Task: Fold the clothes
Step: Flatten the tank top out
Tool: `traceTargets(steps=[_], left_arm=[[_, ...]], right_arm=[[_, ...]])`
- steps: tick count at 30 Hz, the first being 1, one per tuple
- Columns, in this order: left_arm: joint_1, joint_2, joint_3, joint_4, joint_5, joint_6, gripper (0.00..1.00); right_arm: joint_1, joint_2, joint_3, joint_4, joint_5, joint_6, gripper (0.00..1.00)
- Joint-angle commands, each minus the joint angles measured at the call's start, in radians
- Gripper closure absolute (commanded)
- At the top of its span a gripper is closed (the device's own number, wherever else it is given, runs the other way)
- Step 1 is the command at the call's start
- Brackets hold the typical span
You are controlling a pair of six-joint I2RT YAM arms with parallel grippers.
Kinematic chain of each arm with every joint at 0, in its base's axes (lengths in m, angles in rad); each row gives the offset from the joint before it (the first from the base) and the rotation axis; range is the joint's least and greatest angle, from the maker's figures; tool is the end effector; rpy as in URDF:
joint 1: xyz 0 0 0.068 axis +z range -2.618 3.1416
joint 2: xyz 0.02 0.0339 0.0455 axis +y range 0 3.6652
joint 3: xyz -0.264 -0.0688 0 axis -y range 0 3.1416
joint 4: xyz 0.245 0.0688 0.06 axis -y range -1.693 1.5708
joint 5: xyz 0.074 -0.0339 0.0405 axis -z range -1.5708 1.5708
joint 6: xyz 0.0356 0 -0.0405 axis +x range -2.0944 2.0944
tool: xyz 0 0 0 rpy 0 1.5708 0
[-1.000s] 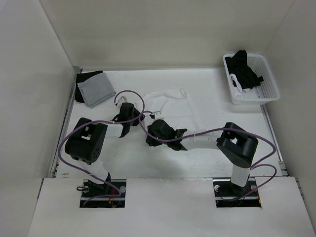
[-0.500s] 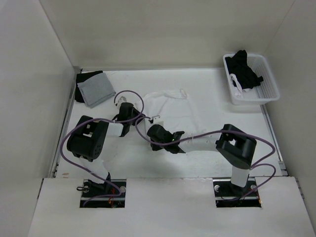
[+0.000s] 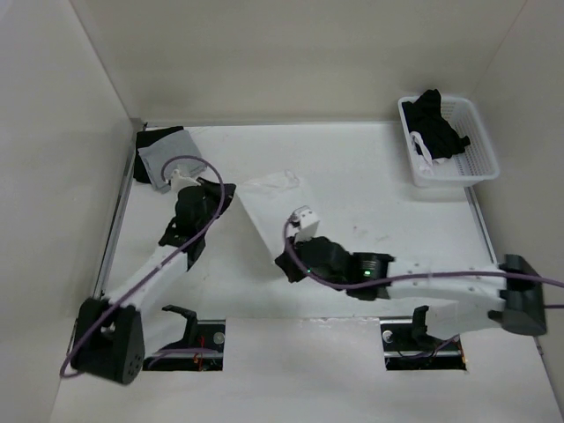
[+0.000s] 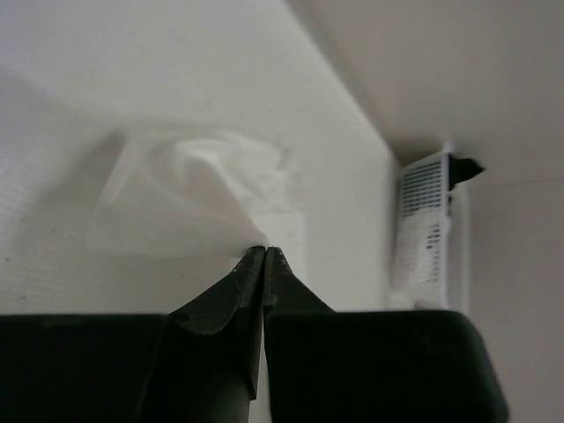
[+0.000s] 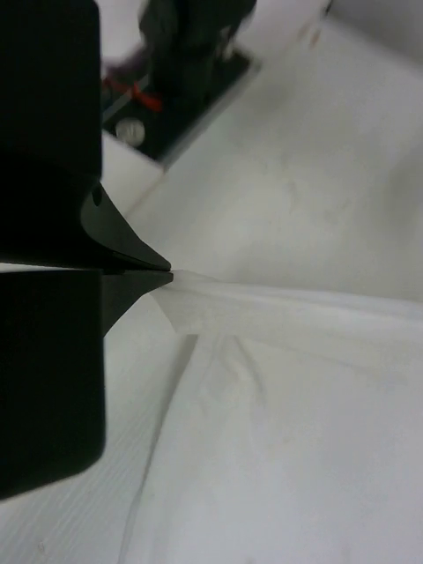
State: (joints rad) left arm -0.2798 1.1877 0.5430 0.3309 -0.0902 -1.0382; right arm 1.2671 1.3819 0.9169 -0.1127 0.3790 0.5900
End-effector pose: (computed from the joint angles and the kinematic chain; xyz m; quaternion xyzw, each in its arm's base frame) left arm 0.2482 -0.0680 0.2253 -0.3238 0.7409 -0.3308 0.4867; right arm 0.1041 0.2881 0.2581 -0.2021 0.8443 0.2754 0.4129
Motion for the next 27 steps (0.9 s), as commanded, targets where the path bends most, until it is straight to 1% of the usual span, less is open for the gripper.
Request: traceTargets(steps=[1,3,6,8,10,14,17,19,22,27], left_arm=[[0.001,-0.216,0.026,-0.145,-0.083,0.047,1.0],[-0.011,-0.318,0.07,-0.242,-0.106,0.082,1.0],[-0.037,-0.401,0.15,-0.364,-0.131,0.135,1.0],[-0.061,-0.38,0.204,-0.397,-0.131,0.176,1.0],[-0.097,-0.302,0.262,-0.405,-0.138,0.222,1.0],[-0.193,-0.04,0.389,-0.365,-0.154,0.297,1.0],[-0.222,0.145,0.475,-0.307,-0.157,0.311,1.0],[-0.221,0.263,0.543,-0.288,-0.149,0.313,1.0],[-0.2,0.4,0.624,-0.283,-0.144,0.32,0.99],[-0.157,0.552,0.744,-0.293,-0.186,0.398,0.97]], right_arm=[[0.022,-0.254,-0.051,0.01,0.037,0.014,0.98],[0.021,-0.393,-0.096,0.018,-0.003,0.046,0.97],[-0.017,-0.578,-0.188,0.076,-0.107,0.102,0.97],[-0.099,-0.638,-0.252,0.099,-0.178,0.143,0.96],[-0.187,-0.638,-0.315,0.116,-0.23,0.175,0.96],[-0.306,-0.537,-0.404,0.156,-0.238,0.205,0.96],[-0.326,-0.471,-0.406,0.176,-0.203,0.199,0.96],[-0.321,-0.422,-0.392,0.188,-0.169,0.18,0.95],[-0.326,-0.325,-0.371,0.228,-0.166,0.166,0.92],[-0.383,-0.066,-0.31,0.398,-0.179,0.134,0.84]])
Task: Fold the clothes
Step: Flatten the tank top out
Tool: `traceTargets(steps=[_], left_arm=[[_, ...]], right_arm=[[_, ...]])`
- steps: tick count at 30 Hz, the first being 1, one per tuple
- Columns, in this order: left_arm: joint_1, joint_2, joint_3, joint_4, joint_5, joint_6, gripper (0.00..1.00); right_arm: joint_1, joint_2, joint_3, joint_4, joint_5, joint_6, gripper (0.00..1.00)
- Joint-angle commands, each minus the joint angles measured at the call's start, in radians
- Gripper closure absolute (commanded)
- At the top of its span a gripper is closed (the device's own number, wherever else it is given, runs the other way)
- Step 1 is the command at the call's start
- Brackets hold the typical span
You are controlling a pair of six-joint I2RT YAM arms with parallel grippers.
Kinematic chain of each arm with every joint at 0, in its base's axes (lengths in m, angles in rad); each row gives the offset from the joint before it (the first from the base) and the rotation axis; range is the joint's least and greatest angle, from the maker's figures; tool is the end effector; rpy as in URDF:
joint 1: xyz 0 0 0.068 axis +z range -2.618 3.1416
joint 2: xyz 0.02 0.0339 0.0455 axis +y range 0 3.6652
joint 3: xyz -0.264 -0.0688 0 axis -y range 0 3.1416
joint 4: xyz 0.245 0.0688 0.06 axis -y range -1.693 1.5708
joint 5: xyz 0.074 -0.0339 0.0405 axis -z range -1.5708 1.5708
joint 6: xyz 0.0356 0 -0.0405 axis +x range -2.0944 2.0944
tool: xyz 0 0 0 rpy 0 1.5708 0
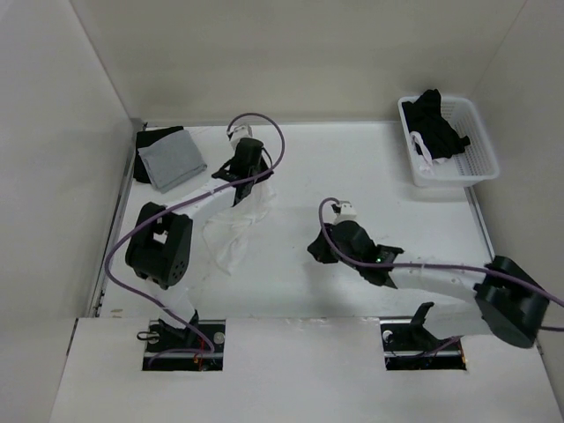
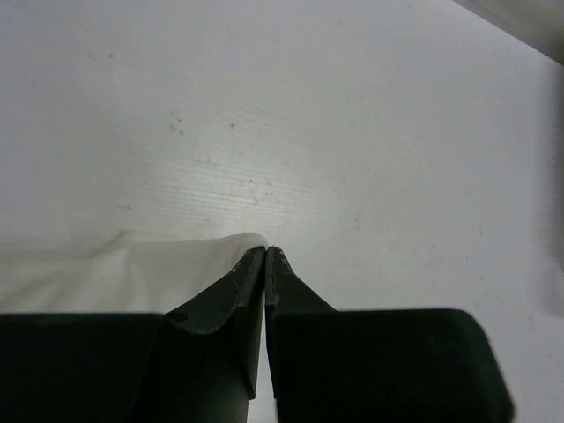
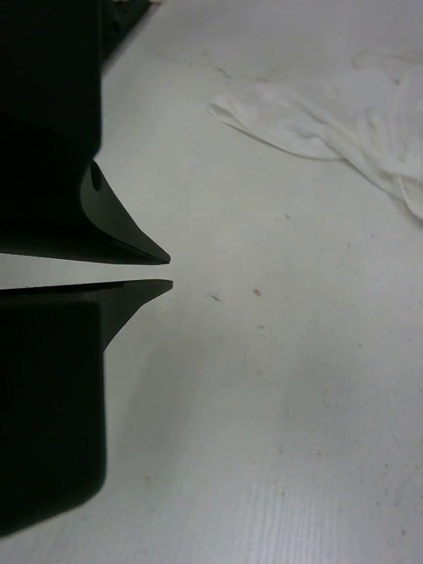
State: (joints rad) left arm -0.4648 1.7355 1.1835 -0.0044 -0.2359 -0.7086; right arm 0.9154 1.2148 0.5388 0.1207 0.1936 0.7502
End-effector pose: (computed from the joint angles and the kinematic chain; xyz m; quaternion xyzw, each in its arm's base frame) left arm 0.3574 -0.1699 0.2392 -0.1623 0.8546 -0.1814 0.4586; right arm 0.1573 0.1934 0.1970 -0.0249 0.8707 0.3012 0.3881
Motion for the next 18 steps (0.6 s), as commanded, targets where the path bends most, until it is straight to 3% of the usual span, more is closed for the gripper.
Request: traceTargets(steps=[1,3,5,8,12,15,18], left_arm=[[0.036,0.018,0.119,0.04,-0.04,0.078,0.96],[0.039,0.024,0.126,0.035,-0.034,0.089,0.87],[0.03,-0.005,0.094,0.05,-0.037,0.11,0.67],[0.03,-0.144,-0.052,0.099,-0.042,0.095,0.5],[0.047,-0.42,-0.367,0.207,-0.112,0.017,0.5],[0.093,-0.601,-0.562,0.181,-0.181,-0.047,0.5],[0.214,-0.707,-0.691,0.109,-0.151,-0.127,0.48]], right_arm=[[-0.037,0.164,0.093,0.192,-0.006,-0.038,0.81],[-0.055,0.274,0.151,0.232,-0.016,-0.051,0.73],[-0.054,0.351,0.205,0.243,-0.029,-0.049,0.7],[-0.043,0.405,0.263,0.249,-0.043,-0.049,0.65],[-0.028,0.456,0.357,0.238,-0.046,-0.077,0.61],[-0.028,0.527,0.461,0.228,-0.06,-0.089,0.54],[-0.045,0.629,0.574,0.195,-0.088,-0.069,0.49]])
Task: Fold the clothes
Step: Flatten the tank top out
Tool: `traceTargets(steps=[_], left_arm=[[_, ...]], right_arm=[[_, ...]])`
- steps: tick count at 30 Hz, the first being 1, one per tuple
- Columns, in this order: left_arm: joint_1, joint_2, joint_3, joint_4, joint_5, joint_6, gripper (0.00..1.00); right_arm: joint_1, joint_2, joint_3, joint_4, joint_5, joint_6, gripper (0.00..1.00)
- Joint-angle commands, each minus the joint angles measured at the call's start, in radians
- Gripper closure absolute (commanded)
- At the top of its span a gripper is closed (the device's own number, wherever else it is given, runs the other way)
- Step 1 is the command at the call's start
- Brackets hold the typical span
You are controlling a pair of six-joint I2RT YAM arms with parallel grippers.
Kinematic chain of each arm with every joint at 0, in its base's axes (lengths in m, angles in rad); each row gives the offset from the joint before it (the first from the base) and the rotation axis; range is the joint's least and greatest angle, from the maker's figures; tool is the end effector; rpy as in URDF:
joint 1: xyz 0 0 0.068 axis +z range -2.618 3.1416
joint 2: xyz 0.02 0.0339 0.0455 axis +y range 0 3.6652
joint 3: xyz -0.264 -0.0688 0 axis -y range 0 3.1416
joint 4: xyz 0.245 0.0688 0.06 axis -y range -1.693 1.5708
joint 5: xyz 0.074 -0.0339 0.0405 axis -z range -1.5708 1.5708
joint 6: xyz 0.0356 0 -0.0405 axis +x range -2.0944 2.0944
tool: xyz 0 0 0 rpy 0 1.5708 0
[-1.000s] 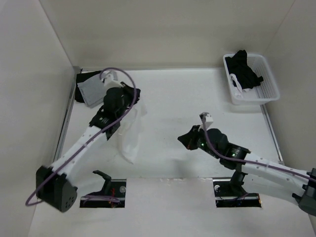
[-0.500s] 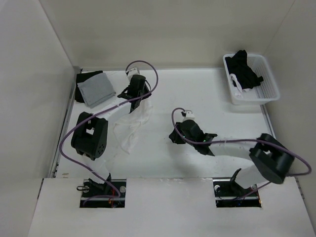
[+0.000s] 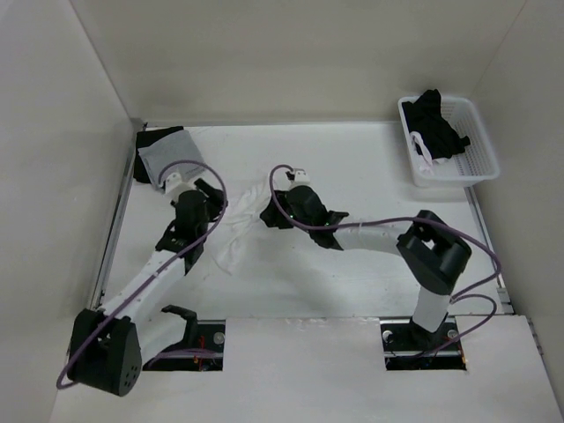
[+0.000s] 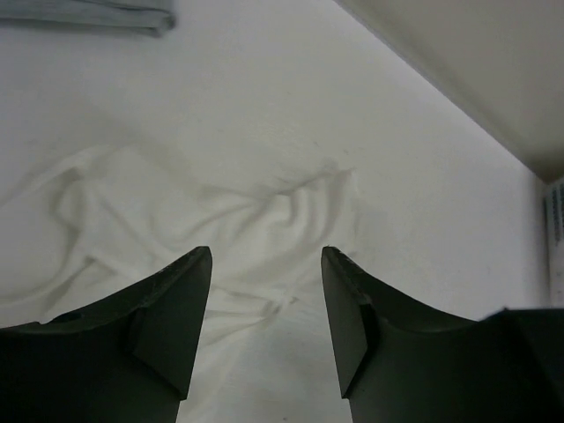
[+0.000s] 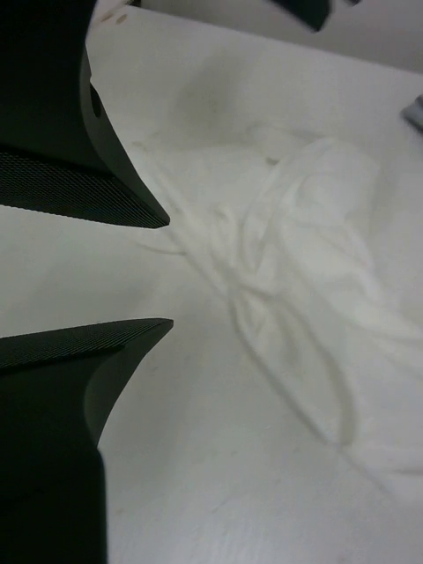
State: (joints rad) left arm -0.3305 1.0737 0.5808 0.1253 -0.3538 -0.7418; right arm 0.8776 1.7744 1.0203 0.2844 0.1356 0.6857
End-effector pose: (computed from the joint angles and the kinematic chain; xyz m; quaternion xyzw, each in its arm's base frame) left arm 0.2296 -0.0657 0.2439 -0.2632 0.7741 -0.1599 0.5531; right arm 0.2532 0.2973 0.1986 -0.0462 0.8498 0.3267 0.4111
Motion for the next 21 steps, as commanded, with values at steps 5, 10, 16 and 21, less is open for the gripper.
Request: traceTargets(steps=[5,10,16,21], left_arm=[[0.287,-0.047,-0.196,-0.021,0.134,-0.134,0.46],[0.385,0.024,-0.271,0.089,0.216,-0.2,0.47],[0.407,0.12,-0.274,0.117,0.245,-0.212,0.52],[0.431,0.158,-0.288,0.119,0.228,-0.243,0.55]], right_arm=[[-0.01,0.16,0.199,0.019,-0.074,0.032,0.48],[-0.01,0.213,0.248,-0.005,-0.082,0.047,0.53],[-0.01,0.258,0.271,-0.024,-0.09,0.063,0.57],[-0.003,0.292,0.302,-0.028,-0.123,0.072,0.6]])
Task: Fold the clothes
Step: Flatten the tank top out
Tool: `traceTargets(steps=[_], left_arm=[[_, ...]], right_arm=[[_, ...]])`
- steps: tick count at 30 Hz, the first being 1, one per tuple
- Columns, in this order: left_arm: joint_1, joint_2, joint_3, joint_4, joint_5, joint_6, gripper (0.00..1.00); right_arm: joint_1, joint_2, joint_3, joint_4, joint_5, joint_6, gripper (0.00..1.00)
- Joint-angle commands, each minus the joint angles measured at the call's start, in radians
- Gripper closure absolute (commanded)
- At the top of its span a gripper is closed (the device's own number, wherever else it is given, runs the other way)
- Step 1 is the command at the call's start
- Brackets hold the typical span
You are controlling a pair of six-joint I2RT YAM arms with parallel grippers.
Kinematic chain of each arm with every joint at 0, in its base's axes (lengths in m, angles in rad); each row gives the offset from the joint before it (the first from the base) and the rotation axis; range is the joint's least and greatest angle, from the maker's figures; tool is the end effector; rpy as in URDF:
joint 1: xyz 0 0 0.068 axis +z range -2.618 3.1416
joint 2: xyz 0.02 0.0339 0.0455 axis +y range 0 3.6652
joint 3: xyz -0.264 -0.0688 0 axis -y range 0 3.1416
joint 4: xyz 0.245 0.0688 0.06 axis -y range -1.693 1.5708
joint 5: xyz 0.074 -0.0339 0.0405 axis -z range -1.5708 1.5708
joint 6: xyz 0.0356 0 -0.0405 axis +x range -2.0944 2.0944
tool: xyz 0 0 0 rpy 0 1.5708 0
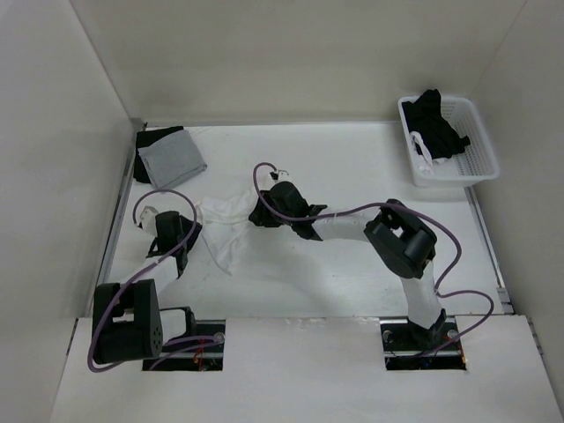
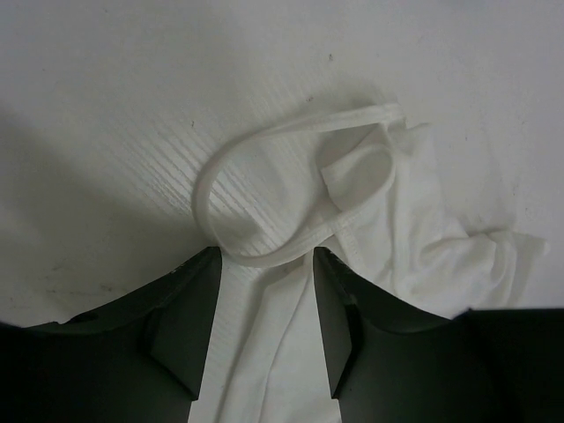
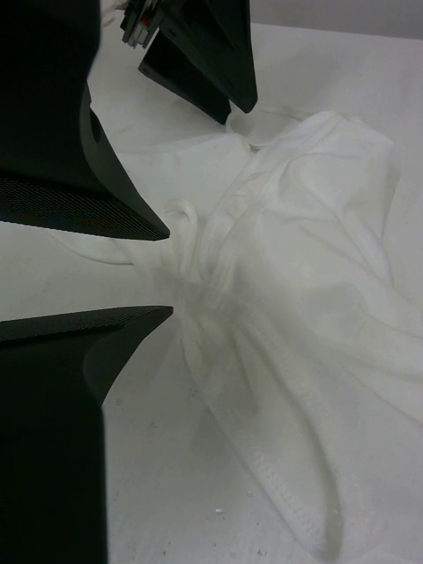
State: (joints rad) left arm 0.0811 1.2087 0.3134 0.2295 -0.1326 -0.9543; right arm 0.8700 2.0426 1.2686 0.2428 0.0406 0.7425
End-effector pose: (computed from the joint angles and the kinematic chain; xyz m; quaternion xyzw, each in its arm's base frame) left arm 0.2114 0.0219 0.1392 -0.4693 0.7655 -0.1305 0.4205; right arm 0.2923 0.3442 0.1648 -0.0452 0.8666 0.3462 0.3565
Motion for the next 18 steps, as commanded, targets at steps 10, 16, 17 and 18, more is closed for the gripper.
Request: traceTargets(steps=[10,16,17,18], left_arm=[[0.029,0.078,-0.037,0.108,-0.001,-0.074,0.63],[0.029,0.115,-0.048,0.185,0.024,-0.066,0.89],[0.032,0.109,-0.05,0.195,0.034,-0.066,0.92],[0.033,0.089,-0.053,0.198,0.048,-0.066,0.95]], right_arm=[[0.008,0.077,0.106,0.001,-0.053,0.037,0.71],[0.014,0.035,0.084,0.026,-0.05,0.032,0.91],[0.019,0.015,0.072,0.035,-0.047,0.026,0.92],[0.025,-0.007,0.058,0.041,-0.042,0.02,0.93]])
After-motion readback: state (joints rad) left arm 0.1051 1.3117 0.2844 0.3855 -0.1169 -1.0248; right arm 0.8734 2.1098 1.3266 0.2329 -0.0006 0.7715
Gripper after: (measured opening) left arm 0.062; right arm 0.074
